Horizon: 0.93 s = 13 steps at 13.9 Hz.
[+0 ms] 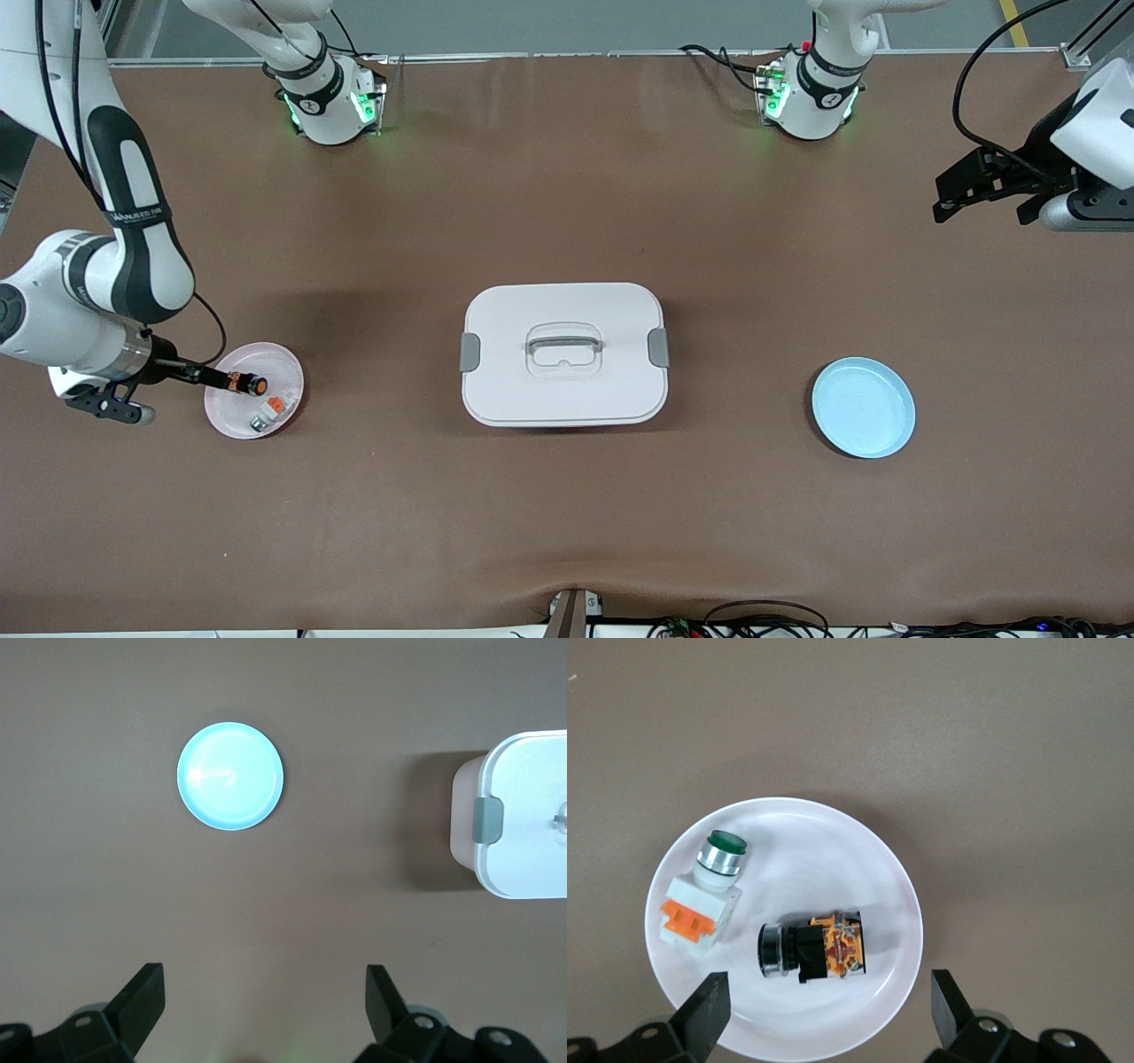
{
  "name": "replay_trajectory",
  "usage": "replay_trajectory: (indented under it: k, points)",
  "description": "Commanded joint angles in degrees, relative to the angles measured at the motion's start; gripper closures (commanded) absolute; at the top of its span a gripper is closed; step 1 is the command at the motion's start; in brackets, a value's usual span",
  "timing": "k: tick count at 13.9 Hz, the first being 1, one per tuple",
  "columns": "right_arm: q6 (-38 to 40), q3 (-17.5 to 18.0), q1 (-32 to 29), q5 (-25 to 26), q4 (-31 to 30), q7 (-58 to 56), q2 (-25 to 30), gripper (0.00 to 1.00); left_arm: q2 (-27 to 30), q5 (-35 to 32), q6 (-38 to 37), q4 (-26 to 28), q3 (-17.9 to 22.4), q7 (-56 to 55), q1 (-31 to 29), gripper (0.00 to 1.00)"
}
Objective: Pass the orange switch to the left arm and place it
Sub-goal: 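Move the right gripper down over the white plate's black switch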
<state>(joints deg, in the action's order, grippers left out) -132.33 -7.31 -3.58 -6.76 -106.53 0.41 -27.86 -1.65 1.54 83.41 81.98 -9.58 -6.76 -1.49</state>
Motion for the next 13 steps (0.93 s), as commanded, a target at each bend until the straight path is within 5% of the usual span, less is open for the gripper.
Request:
replay_trajectory:
  k: [1, 13]
  points:
    - [-2.1, 0.3, 0.2, -1.2, 0.7, -1.0, -2.3, 0.0, 0.1, 0.4, 0.0, -0.2, -0.4, -0.3, -0.1, 0.0]
    - [-5.1, 1.5, 0.1, -1.3, 0.8, -5.3, -7.1, 0.0, 0.0, 0.3, 0.9, -0.2, -0.4, -0.4, -0.1, 0.0]
